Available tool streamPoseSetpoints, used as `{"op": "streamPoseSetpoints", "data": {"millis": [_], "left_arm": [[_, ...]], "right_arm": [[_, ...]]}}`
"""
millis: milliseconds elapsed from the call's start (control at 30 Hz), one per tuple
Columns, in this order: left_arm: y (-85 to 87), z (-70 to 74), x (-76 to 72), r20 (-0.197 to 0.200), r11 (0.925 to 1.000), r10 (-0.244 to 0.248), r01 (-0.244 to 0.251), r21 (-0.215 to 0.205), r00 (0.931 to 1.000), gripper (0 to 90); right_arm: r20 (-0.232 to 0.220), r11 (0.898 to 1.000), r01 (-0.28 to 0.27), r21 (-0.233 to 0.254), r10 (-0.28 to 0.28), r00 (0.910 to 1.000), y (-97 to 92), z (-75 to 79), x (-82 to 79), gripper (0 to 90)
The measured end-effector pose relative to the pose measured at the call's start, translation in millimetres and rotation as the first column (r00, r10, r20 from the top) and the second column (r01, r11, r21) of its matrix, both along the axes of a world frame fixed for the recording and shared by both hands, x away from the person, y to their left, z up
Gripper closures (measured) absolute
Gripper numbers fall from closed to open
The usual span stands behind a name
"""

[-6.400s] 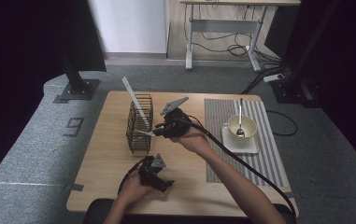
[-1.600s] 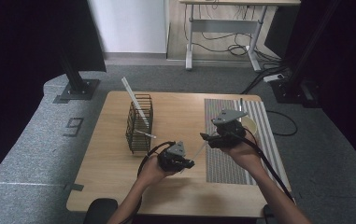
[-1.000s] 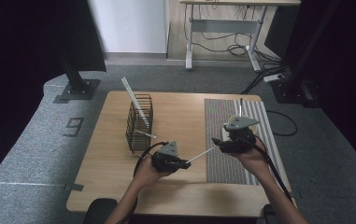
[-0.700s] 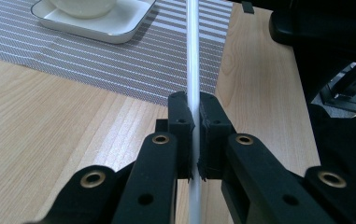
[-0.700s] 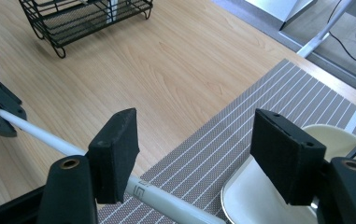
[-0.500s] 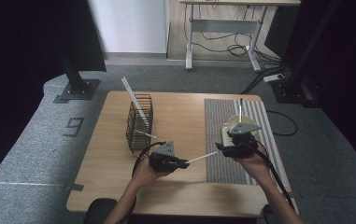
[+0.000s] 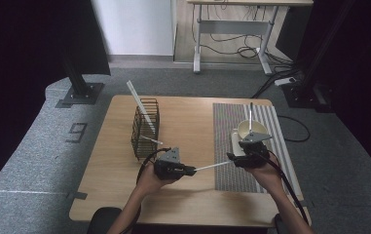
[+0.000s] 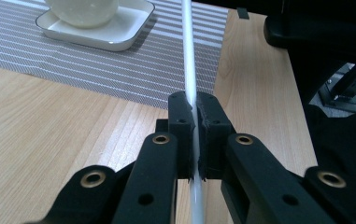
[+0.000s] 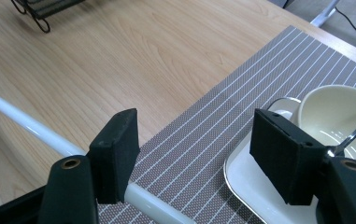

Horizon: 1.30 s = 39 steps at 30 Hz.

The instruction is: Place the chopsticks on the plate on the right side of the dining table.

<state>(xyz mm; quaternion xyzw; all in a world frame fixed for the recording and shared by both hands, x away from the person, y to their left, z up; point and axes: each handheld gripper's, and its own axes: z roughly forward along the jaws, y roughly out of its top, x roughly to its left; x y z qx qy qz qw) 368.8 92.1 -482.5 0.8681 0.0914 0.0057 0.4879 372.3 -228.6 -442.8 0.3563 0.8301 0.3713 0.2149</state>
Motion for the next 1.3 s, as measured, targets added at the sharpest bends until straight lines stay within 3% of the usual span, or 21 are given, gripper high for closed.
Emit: {"op": "streamPoseSetpoints", "data": {"millis": [267, 400, 667, 833, 933, 1133, 1300], "left_arm": [[3.3, -1.7, 0.8, -0.01, 1.0, -0.005, 0.005, 0.007, 0.9999, 86.2], [3.0, -4.0, 1.1, -0.016, 0.9994, -0.013, 0.014, 0.031, 0.9998, 86.3], [0.0, -3.9, 4.6, -0.018, 0.9947, -0.058, 0.059, 0.084, 0.9982, 86.3], [-7.2, -2.3, 7.7, -0.01, 0.9868, -0.099, 0.1, 0.127, 0.995, 86.2], [-12.1, -1.2, 9.9, -0.01, 0.982, -0.119, 0.119, 0.147, 0.9929, 86.2], [-20.9, 1.6, 12.2, -0.01, 0.9719, -0.16, 0.16, 0.173, 0.987, 86.2], [-27.5, 3.8, 11.7, -0.014, 0.9648, -0.186, 0.186, 0.186, 0.9824, 86.2]], "right_arm": [[-0.016, 1.0, -0.003, 0.004, 0.003, 0.9999, -1.5, -7.6, -0.5, 32.0], [-0.023, 1.0, -0.016, 0.022, 0.016, 0.9996, -3.9, -8.1, -1.3, 31.6], [-0.061, 0.995, -0.1, 0.002, 0.1, 0.9931, -8.3, -12.9, -9.0, 25.8], [-0.093, 0.99, -0.144, -0.013, 0.142, 0.9855, -12.3, -20.1, -16.7, 23.0], [-0.112, 0.985, -0.174, -0.016, 0.171, 0.9788, -13.9, -24.1, -21.0, 20.9], [-0.148, 0.967, -0.245, -0.075, 0.233, 0.9612, -10.1, -33.6, -27.9, 19.2], [-0.163, 0.95, -0.278, -0.139, 0.255, 0.953, -1.8, -40.4, -31.0, 30.4]]}}
